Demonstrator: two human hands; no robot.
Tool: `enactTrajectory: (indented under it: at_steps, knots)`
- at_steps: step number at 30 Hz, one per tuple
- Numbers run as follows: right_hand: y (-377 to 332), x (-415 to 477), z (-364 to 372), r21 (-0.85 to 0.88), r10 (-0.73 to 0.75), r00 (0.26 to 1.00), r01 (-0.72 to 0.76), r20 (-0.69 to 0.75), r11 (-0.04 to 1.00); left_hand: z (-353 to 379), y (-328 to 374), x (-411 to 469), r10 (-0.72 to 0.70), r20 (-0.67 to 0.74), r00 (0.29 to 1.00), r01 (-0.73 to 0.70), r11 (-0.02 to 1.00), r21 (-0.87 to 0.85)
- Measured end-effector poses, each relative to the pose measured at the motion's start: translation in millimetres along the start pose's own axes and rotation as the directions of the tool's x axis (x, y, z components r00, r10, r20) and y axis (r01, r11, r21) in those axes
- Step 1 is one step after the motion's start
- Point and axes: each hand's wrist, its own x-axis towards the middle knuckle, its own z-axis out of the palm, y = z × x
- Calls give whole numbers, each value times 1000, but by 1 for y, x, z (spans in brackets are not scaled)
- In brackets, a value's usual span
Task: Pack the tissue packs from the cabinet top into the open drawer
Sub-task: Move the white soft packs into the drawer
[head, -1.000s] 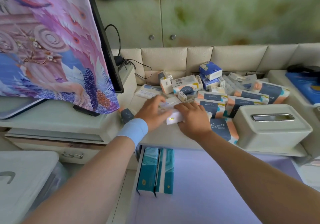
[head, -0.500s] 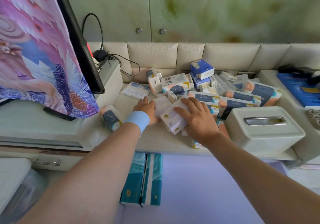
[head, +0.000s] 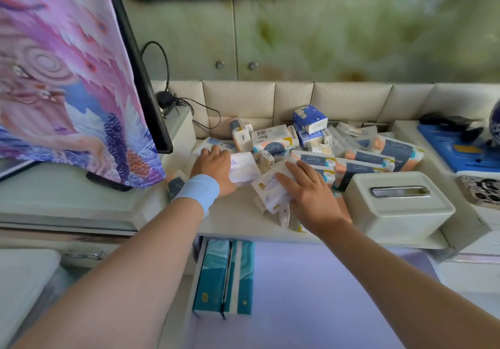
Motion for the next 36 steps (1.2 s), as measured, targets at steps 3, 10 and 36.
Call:
enactTrajectory:
  at_steps: [3, 10, 36]
  knots:
    - [-15, -11, -13, 29, 39, 997, -37, -62, 999, -18, -6, -32, -23, 0, 1000, 23, 995, -100]
    - [-56, -55, -55, 70, -13, 998, 17, -63, 997, -27, -10, -119, 25, -26, 999, -27, 997, -73]
    - [-107, -199, -20, 200, 68, 449, -524, 891, 828, 30, 17, -234, 232, 276, 933, -139, 938, -318]
